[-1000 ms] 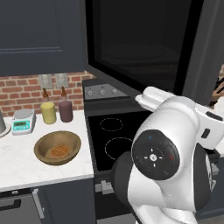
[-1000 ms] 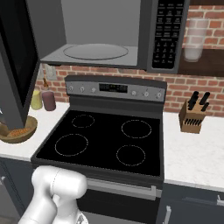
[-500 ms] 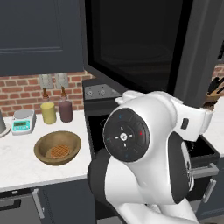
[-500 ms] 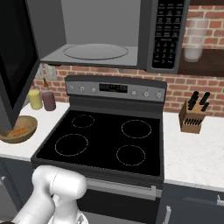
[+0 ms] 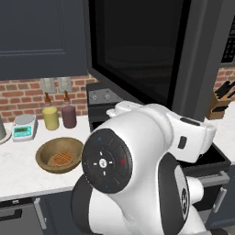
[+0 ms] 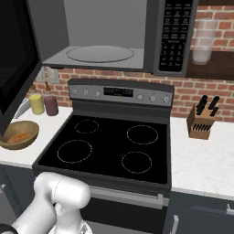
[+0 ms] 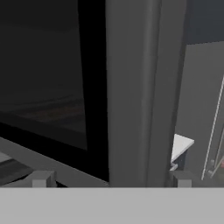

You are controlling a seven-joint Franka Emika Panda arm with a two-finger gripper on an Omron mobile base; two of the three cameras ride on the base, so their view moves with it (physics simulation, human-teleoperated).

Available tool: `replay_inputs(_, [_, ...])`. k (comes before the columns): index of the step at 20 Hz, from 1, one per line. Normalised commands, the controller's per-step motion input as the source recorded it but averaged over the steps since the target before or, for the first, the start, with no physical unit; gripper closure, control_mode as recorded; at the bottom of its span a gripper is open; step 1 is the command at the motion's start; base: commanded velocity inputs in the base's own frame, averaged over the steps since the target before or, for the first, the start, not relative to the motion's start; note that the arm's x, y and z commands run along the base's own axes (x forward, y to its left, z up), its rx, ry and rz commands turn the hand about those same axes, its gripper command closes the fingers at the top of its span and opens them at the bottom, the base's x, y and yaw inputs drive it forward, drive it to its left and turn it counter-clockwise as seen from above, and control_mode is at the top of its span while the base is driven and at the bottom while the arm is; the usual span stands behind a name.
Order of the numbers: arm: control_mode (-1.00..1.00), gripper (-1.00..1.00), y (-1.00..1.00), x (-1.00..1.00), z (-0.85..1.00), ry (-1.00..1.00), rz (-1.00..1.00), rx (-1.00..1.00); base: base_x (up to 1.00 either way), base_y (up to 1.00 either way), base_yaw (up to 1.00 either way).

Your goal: Open the microwave, place the bowl with waffle inside the microwave, then close the microwave door and turn it on.

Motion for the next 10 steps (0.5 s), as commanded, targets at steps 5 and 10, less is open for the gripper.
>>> replay_inputs(5, [-1.00,-1.00,0.16,-0.32,0.02,-0.11,-0.01,0.00,0.00,0.00,0.00])
replay_inputs(10, [-1.00,-1.00,0.10,-0.48,0.15,-0.03,0.00,0.00,0.00,0.00,0.00])
